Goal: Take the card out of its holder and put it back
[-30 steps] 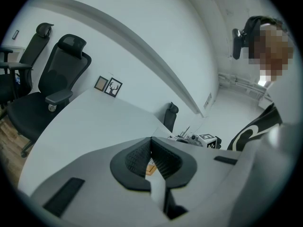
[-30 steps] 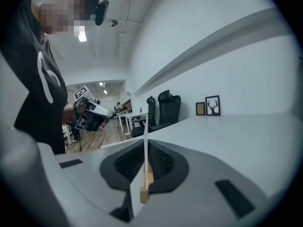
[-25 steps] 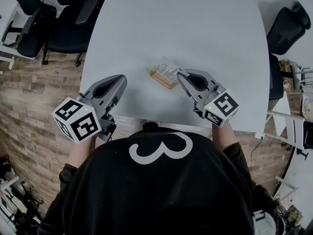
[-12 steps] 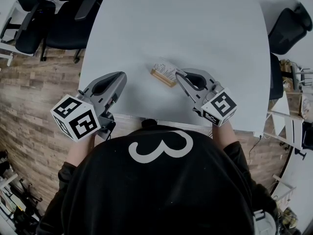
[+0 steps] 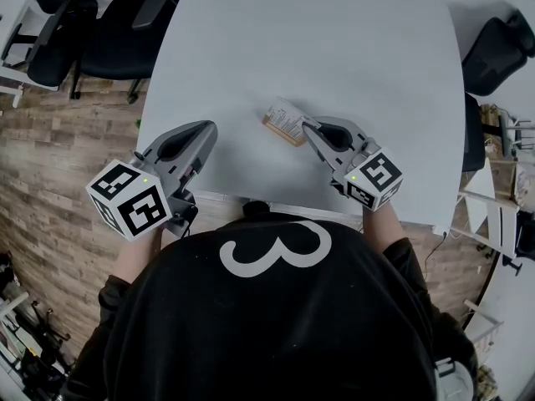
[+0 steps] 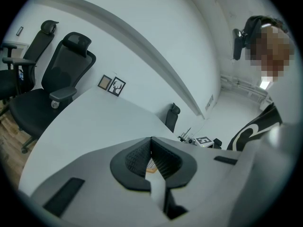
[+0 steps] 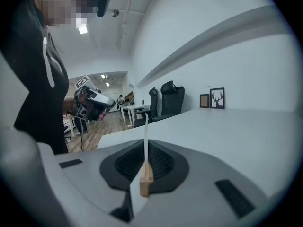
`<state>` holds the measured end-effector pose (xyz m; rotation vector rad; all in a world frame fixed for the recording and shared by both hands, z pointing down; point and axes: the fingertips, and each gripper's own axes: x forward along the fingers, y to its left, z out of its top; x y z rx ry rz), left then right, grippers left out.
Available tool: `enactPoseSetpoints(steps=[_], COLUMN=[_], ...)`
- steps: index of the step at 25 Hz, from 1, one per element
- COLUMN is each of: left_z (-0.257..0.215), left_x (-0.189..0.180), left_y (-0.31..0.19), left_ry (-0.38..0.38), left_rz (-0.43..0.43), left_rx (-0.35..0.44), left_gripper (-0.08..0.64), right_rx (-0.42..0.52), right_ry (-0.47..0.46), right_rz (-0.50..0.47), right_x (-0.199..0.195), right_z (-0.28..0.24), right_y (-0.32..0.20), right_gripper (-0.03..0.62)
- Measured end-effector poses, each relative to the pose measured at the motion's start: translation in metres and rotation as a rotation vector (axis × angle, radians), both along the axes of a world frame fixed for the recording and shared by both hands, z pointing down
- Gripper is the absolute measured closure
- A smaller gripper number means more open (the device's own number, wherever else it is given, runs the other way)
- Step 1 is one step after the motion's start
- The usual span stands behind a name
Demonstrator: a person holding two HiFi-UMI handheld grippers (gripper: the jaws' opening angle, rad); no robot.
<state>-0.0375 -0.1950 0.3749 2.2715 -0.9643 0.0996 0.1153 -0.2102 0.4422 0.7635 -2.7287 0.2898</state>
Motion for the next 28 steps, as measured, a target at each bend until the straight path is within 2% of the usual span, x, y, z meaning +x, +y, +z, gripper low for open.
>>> enactPoseSetpoints(steps=[11, 19, 24, 28], left_z=[0.001, -0.003, -0.007, -0.012], left_x=[-0.007, -0.016, -0.025, -0.03], left_y=[0.003, 0.01, 0.02, 0.033], left_ry=[0.006, 0.016, 0.014, 0.015], left_rz=[0.0, -0.003, 0.005, 0.017], left_rx=[-0.006, 0.003, 0.006, 0.007], left_gripper=[0.549, 0.549, 0.549, 0.549], right_rx=[-0.04, -0.052, -0.046, -0.001], right_ry=[-0.049, -0.024, -0.095, -0.108], right_rz=[0.039, 0.079, 0.131, 0.237], right_x=[0.003, 0.004, 0.006, 0.02], right_z=[0.006, 0.014, -0.002, -0.017], right_y=[-0.007, -0.006, -0.005, -0.002], right_gripper=[0.569, 0.563, 0.466, 0.426])
